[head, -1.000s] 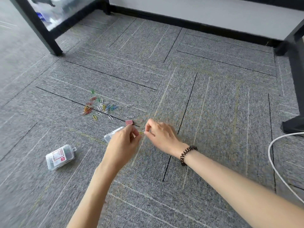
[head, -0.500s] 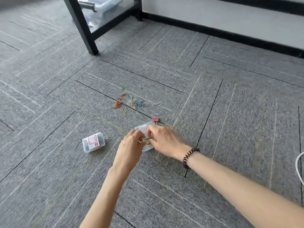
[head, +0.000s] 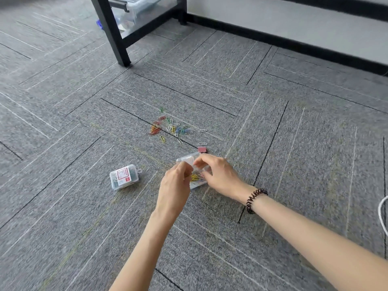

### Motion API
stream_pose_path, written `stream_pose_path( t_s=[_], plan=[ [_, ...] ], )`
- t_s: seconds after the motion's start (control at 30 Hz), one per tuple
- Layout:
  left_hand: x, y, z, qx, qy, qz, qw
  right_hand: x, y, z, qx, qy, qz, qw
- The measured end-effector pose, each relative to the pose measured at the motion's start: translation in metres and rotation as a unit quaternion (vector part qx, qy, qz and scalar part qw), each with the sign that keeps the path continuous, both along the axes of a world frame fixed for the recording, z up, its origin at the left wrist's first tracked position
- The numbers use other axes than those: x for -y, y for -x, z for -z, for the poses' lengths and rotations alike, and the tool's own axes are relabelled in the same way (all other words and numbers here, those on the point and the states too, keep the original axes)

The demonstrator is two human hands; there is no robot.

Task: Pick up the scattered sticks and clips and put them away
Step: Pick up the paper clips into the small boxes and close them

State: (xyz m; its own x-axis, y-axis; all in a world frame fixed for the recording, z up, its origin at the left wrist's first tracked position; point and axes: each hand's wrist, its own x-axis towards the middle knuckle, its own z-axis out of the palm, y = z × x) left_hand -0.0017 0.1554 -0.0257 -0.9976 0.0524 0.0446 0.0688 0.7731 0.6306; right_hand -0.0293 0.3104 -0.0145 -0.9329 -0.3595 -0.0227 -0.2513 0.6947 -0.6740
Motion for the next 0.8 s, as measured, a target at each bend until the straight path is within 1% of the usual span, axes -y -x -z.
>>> stream_pose_path(
  t_s=[0.07,0.2,0.33,0.43,0.63,0.73,0.8],
  plan=[
    [-0.006,-0.001,0.002,0.003,0.006,0.007,1.0,-0.008,0.0,0.002,-0.024,-0.021,0.029,0.999],
    [-0.01,-0.006,0.001,0.001,0.041,0.013,0.999,-0.025,0.007,0.009,-0.046,-0.112,0.097,0.988],
    [-0.011,-0.01,-0.001,-0.008,0.096,0.04,0.995,-0.031,0.019,0.016,0.001,-0.136,0.137,0.981],
    [-0.01,-0.011,0.003,-0.014,0.124,0.048,0.991,-0.029,0.027,0.02,0.021,-0.142,0.144,0.979],
    [0.002,-0.01,0.009,-0.043,0.145,-0.018,0.988,-0.024,0.035,0.027,0.071,-0.142,0.132,0.978],
    [0.012,-0.004,0.012,-0.051,0.159,-0.055,0.985,-0.024,0.033,0.025,0.05,-0.166,0.099,0.98],
    [0.016,0.0,0.012,-0.048,0.165,-0.082,0.982,-0.026,0.032,0.024,0.028,-0.145,0.105,0.983]
  ],
)
